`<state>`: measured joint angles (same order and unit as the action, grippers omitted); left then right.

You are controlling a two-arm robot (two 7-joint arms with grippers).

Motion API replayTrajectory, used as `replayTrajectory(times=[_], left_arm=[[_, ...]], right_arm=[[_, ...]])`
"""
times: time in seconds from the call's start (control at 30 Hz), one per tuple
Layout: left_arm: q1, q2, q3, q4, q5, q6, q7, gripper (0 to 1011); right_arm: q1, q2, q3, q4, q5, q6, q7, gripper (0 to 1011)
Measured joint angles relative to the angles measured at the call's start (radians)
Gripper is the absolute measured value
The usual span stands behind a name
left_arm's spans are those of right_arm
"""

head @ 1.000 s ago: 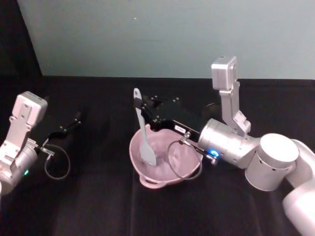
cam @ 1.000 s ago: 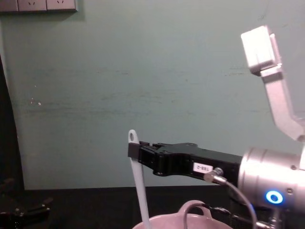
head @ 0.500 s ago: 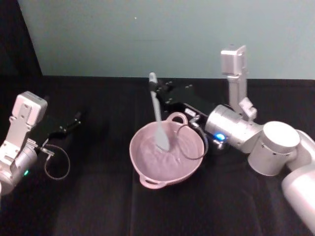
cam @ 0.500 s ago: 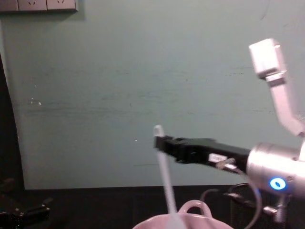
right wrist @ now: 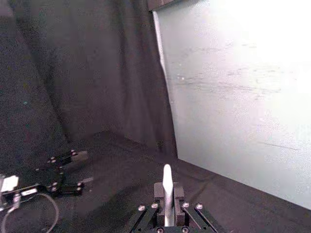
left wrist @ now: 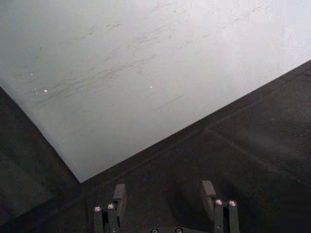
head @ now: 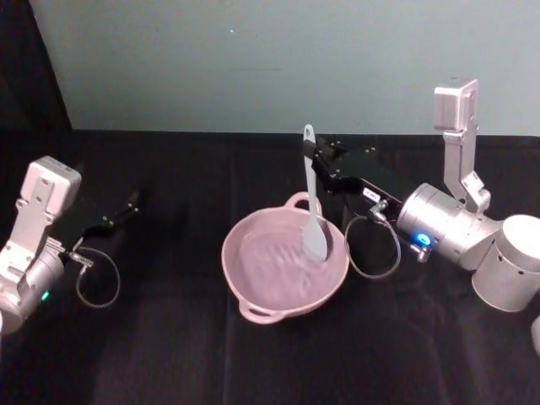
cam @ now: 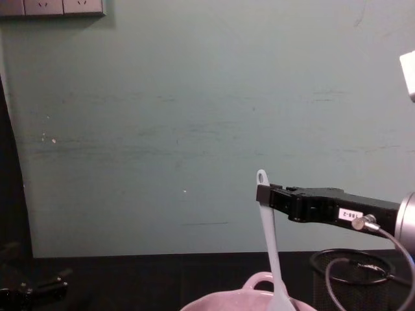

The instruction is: Use the one hand to pick up the spoon and stir the clear water in the bowl.

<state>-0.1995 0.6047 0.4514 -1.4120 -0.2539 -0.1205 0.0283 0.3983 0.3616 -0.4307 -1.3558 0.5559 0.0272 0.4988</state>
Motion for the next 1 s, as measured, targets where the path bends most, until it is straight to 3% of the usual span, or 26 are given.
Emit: replayTrajectory(times=[0.27, 0.53, 0.83, 1.0], left_arm=[[0.000, 0.000, 0.000, 0.000, 0.000, 0.000, 0.000, 1011], [0.000, 0.000, 0.000, 0.000, 0.000, 0.000, 0.000, 1011], [0.000, 0.000, 0.000, 0.000, 0.000, 0.000, 0.000, 1011], [0.000, 0.000, 0.000, 0.000, 0.000, 0.000, 0.000, 1011]], right_arm=[[-0.032, 0.016, -0.025, -0.081, 0.004, 0.019, 0.012, 117], [-0.048, 0.007, -0.061, -0.120, 0.009, 0.023, 0.020, 117], [-0.026, -0.031, -0.089, -0.082, 0.014, 0.008, 0.026, 117], [0.012, -0.066, -0.100, -0.006, 0.018, -0.007, 0.035, 117]])
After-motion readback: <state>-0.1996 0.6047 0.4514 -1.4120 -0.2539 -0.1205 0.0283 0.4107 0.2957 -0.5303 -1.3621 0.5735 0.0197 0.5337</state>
